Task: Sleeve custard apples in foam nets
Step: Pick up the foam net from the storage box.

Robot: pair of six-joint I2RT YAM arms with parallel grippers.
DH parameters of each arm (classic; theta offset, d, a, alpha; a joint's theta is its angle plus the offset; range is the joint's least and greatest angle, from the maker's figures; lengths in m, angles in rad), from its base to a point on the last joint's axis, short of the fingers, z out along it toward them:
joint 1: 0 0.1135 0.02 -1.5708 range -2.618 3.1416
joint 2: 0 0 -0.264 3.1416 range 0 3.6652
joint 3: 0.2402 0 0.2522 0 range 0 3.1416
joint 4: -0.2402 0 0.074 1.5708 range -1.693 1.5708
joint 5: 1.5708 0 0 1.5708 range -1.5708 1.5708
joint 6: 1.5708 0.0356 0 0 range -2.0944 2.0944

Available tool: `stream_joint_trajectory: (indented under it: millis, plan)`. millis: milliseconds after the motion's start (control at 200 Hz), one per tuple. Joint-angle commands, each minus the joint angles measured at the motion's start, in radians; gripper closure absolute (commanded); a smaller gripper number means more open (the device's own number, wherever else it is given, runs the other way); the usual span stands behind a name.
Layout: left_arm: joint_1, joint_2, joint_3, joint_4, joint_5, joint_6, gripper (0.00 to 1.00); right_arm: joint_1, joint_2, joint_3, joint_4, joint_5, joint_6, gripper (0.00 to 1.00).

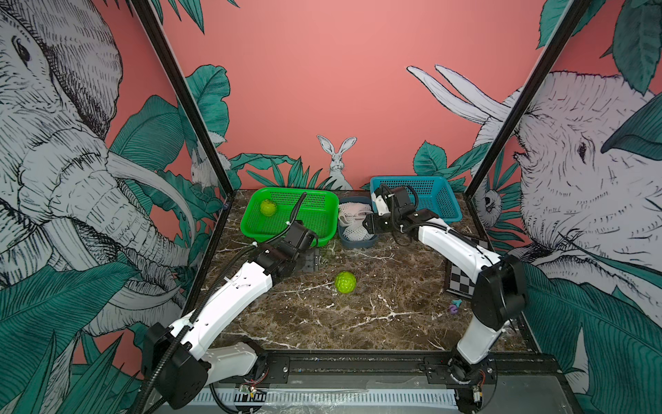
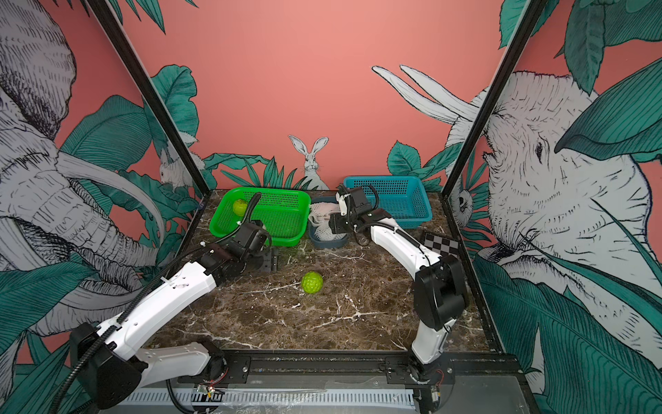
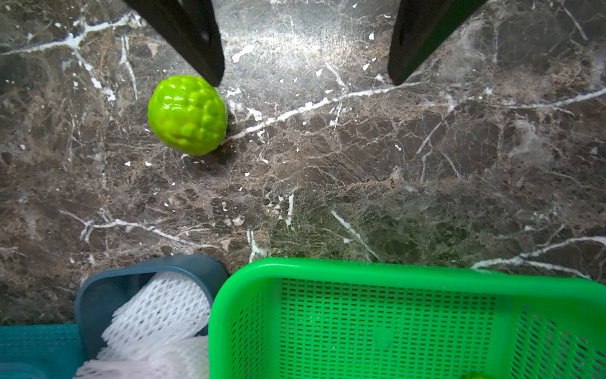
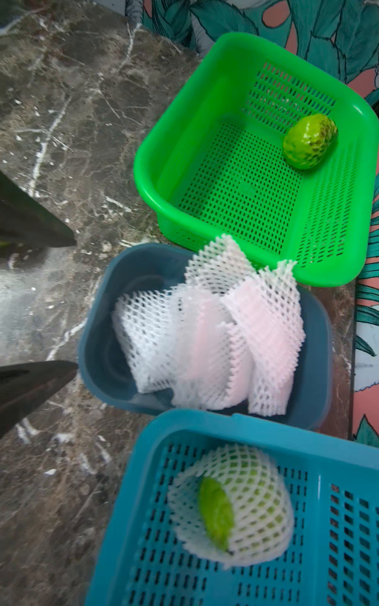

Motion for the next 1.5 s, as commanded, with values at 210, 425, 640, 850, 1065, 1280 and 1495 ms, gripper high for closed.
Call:
stream_joint_trajectory:
  millis: [210,425,640,850,1065,1280,1495]
  plan:
    - [0.013,-0.003,-0.054,0.071,0.065,-0.062,0.19,-0.001,0.224,0.303,-0.11,0.072,-0.084,0.5]
    - [0.019,0.003,-0.073,0.078,0.077,-0.069,0.19,-0.004,0.341,0.43,-0.166,0.083,-0.097,0.51]
    - [0.023,0.008,-0.081,0.087,0.086,-0.076,0.19,-0.004,0.383,0.468,-0.185,0.074,-0.104,0.53]
    - [0.023,0.014,-0.085,0.093,0.095,-0.08,0.19,-0.005,0.381,0.435,-0.173,0.067,-0.117,0.48]
    - [0.023,0.029,-0.092,0.105,0.112,-0.095,0.2,-0.005,0.341,0.366,-0.11,0.033,-0.115,0.36]
    - [0.024,0.036,-0.092,0.111,0.12,-0.098,0.2,-0.003,0.337,0.352,-0.104,0.006,-0.135,0.34]
    - [0.024,0.041,-0.091,0.115,0.124,-0.102,0.2,0.0,0.36,0.371,-0.12,0.035,-0.143,0.36]
